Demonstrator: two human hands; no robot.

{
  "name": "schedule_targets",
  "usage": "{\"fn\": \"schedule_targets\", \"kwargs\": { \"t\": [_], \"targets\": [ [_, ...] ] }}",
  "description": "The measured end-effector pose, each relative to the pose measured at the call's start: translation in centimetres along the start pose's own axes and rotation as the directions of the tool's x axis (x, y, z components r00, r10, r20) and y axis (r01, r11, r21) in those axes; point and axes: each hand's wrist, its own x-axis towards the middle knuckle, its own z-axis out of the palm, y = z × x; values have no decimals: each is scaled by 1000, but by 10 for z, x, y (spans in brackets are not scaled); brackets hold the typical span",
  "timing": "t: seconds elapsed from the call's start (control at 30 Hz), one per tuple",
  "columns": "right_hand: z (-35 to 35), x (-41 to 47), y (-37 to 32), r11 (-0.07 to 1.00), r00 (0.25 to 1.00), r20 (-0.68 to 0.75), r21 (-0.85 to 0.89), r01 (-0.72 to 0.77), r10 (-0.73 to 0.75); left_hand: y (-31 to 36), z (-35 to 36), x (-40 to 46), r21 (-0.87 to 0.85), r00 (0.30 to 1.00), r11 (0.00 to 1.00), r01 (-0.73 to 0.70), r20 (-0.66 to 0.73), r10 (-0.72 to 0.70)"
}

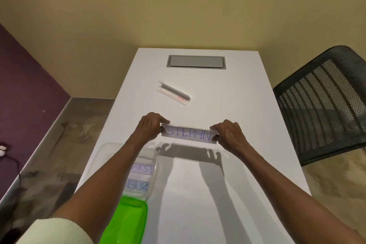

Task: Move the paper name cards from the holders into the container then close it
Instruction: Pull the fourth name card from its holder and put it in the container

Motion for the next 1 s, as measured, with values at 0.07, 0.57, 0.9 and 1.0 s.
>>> {"fn": "schedule_targets", "kwargs": {
  "t": [0.07, 0.57, 0.9, 1.0],
  "targets": [
    [2, 0, -20, 1000, 1000, 20, -2, 9, -9, -14, -9, -14, 12, 1000, 1000, 16, -3, -16],
    [37, -6, -170, 969, 968, 154, -115, 218, -199, -135, -51, -106, 80, 984, 981, 178, -31, -176],
    [68, -1, -219, 939, 942, 205, -164, 302, -267, -180, -45, -127, 285, 987, 947, 151, -103, -127],
    [74, 3, -226, 935, 937, 229, -180, 306, -263, -188, -40, -125, 320, 987, 936, 149, -106, -121]
  ]
}}
